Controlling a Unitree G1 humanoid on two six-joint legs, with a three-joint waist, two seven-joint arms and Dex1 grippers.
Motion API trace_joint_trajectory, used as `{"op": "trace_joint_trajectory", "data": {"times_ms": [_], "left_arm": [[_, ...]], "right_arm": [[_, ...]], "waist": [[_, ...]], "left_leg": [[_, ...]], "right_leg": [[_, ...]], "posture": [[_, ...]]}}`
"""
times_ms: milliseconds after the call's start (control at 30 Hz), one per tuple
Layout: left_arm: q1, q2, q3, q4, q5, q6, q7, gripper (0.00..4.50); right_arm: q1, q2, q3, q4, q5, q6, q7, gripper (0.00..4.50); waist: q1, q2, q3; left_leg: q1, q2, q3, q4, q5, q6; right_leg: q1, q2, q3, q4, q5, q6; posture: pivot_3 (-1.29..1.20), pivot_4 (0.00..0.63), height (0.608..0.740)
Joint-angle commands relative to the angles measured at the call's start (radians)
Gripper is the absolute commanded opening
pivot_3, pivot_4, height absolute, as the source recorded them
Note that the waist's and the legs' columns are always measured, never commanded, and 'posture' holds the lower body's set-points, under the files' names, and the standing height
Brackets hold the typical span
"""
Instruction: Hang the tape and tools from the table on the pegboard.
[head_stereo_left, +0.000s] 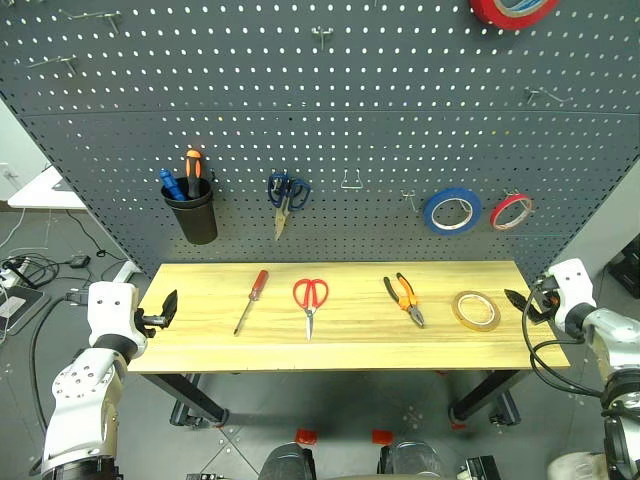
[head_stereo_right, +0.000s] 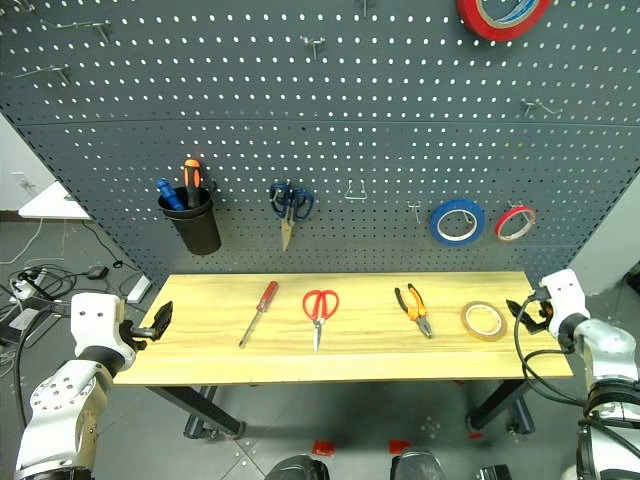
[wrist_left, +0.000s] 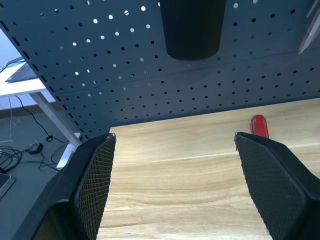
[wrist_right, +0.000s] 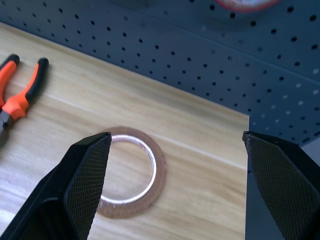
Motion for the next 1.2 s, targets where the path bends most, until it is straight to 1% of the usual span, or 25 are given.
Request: {"op": "trace_joint_trajectory", "data": {"times_ms": [33,167,267,300,367,400,467,500,533,567,633,667,700,733,767,800,900,1000,1133,1200], "left_arm": [[-0.006,0.019,-0.010,-0.020,0.025,-0.040,-0.006,4.00],[-0.001,0.022,-0.016,-0.021,0.053,-0.023,0.006,4.00],[0.005,0.018,-0.011,-0.034,0.049,-0.007,0.000,4.00],[0.007,0.017,-0.010,-0.048,0.045,-0.001,-0.005,4.00],[0.019,0.032,-0.033,-0.084,0.058,0.014,-0.030,4.00],[0.025,0.042,-0.053,-0.104,0.072,0.023,-0.043,4.00],[0.024,0.050,-0.084,-0.141,0.082,0.049,-0.056,4.00],[0.011,0.054,-0.110,-0.157,0.087,0.074,-0.064,4.00],[-0.004,0.057,-0.134,-0.177,0.084,0.101,-0.078,4.00],[-0.027,0.059,-0.165,-0.197,0.078,0.131,-0.097,4.00],[-0.061,0.071,-0.223,-0.235,0.073,0.160,-0.145,4.00],[-0.076,0.077,-0.251,-0.248,0.076,0.164,-0.169,4.00],[-0.088,0.088,-0.284,-0.273,0.071,0.173,-0.207,4.00],[-0.118,0.093,-0.340,-0.288,0.079,0.178,-0.246,4.00],[-0.145,0.096,-0.387,-0.301,0.076,0.184,-0.287,4.00],[-0.170,0.099,-0.423,-0.310,0.069,0.192,-0.321,4.00],[-0.257,0.087,-0.498,-0.306,0.058,0.229,-0.381,4.00],[-0.334,0.066,-0.554,-0.289,0.030,0.257,-0.446,4.00],[-0.407,0.033,-0.626,-0.261,0.055,0.213,-0.495,4.00],[-0.423,0.027,-0.664,-0.251,0.072,0.179,-0.525,4.00]], "right_arm": [[-0.035,-0.007,-0.015,-0.012,0.005,-0.031,-0.004,4.50],[-0.027,-0.002,-0.004,-0.023,-0.001,-0.035,0.008,4.50],[-0.004,0.000,0.006,-0.062,0.005,-0.023,0.046,4.50],[0.009,-0.001,0.011,-0.087,0.008,-0.018,0.069,4.50],[0.048,-0.002,0.022,-0.168,0.016,0.013,0.107,4.50],[0.078,-0.007,0.035,-0.223,0.013,0.032,0.128,4.50],[0.137,-0.017,0.054,-0.326,0.001,0.059,0.146,4.50],[0.161,-0.018,0.061,-0.377,-0.013,0.084,0.128,4.50],[0.180,-0.017,0.064,-0.427,-0.017,0.128,0.114,4.50],[0.195,-0.014,0.065,-0.477,-0.012,0.166,0.108,4.50],[0.213,-0.008,0.065,-0.564,0.000,0.241,0.096,4.50],[0.217,-0.005,0.065,-0.595,0.001,0.270,0.087,4.50],[0.220,-0.010,0.077,-0.634,-0.012,0.324,0.078,4.50],[0.206,-0.004,0.088,-0.655,-0.015,0.380,0.070,4.50],[0.193,-0.003,0.102,-0.669,-0.023,0.426,0.068,4.50],[0.180,-0.003,0.115,-0.681,-0.028,0.461,0.071,4.50],[0.115,0.004,0.153,-0.652,-0.043,0.533,0.074,4.50],[0.030,0.015,0.193,-0.564,-0.070,0.561,0.072,4.50],[-0.105,0.040,0.255,-0.380,-0.129,0.533,0.059,4.50],[-0.187,0.060,0.284,-0.248,-0.171,0.501,0.037,4.50]], "waist": [[0.000,0.000,0.000],[0.000,0.000,0.000],[0.000,0.000,0.003],[0.000,0.000,0.007],[0.001,-0.001,0.015],[0.001,-0.002,0.027],[0.004,-0.003,0.045],[0.007,-0.001,0.054],[0.011,-0.001,0.065],[0.019,0.000,0.080],[0.027,0.001,0.097],[0.029,-0.001,0.106],[0.030,-0.002,0.116],[0.031,-0.005,0.134],[0.031,-0.006,0.144],[0.031,-0.008,0.155],[0.027,-0.010,0.187],[0.022,-0.012,0.214],[0.021,-0.015,0.239],[0.021,-0.015,0.245]], "left_leg": [[0.000,0.000,0.000,0.000,0.000,0.000],[0.000,0.000,0.000,0.000,0.000,0.000],[0.000,0.000,0.000,0.000,0.000,0.000],[0.000,0.000,0.000,0.000,0.000,0.000],[0.000,0.001,0.000,0.000,0.000,0.000],[0.001,0.001,-0.001,0.000,0.000,0.000],[0.001,0.001,-0.001,0.000,-0.003,-0.006],[0.000,0.001,-0.001,0.000,-0.003,-0.006],[0.000,0.001,-0.001,0.000,-0.003,-0.005],[0.000,0.001,0.000,0.000,-0.003,-0.005],[-0.003,0.001,0.002,0.000,-0.002,-0.004],[-0.004,0.001,0.004,0.000,0.000,0.000],[-0.004,0.001,0.007,0.000,0.000,0.000],[-0.005,0.001,0.009,0.000,0.000,0.000],[-0.003,0.002,0.011,-0.001,0.000,0.000],[-0.004,0.003,0.012,-0.001,0.000,0.000],[-0.004,0.004,0.019,-0.001,-0.001,0.002],[-0.007,0.004,0.022,-0.001,-0.001,0.003],[-0.010,0.004,0.024,-0.001,0.001,-0.001],[-0.011,0.004,0.025,-0.001,0.001,-0.001]], "right_leg": [[0.000,0.000,0.000,0.000,0.000,0.000],[0.000,0.000,0.000,0.000,0.000,0.000],[0.000,0.000,0.001,0.000,0.000,0.000],[0.000,0.000,0.001,0.000,0.000,0.000],[0.000,0.000,0.001,0.000,0.000,0.000],[0.000,0.000,0.001,0.000,0.000,0.000],[-0.003,0.000,0.001,0.000,-0.001,-0.001],[-0.003,0.000,0.002,0.000,-0.001,-0.001],[-0.003,0.000,0.002,0.000,-0.001,-0.001],[-0.004,0.000,0.002,0.000,-0.001,-0.001],[-0.008,0.000,0.005,0.002,-0.001,-0.001],[-0.009,0.000,0.009,0.004,-0.001,-0.001],[-0.011,0.000,0.012,0.005,-0.001,-0.001],[-0.013,0.001,0.014,0.006,-0.001,-0.001],[-0.012,0.002,0.017,0.006,0.000,-0.001],[-0.014,0.002,0.017,0.005,0.000,-0.001],[-0.017,0.003,0.023,0.005,0.003,-0.003],[-0.021,0.003,0.025,0.006,0.004,-0.003],[-0.025,0.003,0.026,0.006,0.003,-0.001],[-0.026,0.003,0.026,0.006,0.003,0.000]], "posture": [[-0.13,0.011,0.740],[-0.12,0.017,0.740],[-0.13,0.038,0.740],[-0.13,0.042,0.740],[-0.14,0.071,0.740],[-0.15,0.095,0.740],[-0.16,0.121,0.740],[-0.16,0.131,0.740],[-0.17,0.157,0.740],[-0.17,0.167,0.740],[-0.18,0.198,0.740],[-0.18,0.198,0.740],[-0.20,0.235,0.740],[-0.21,0.251,0.740],[-0.21,0.263,0.740],[-0.22,0.280,0.740],[-0.22,0.310,0.740],[-0.22,0.325,0.740],[-0.22,0.339,0.740],[-0.22,0.344,0.740]]}}
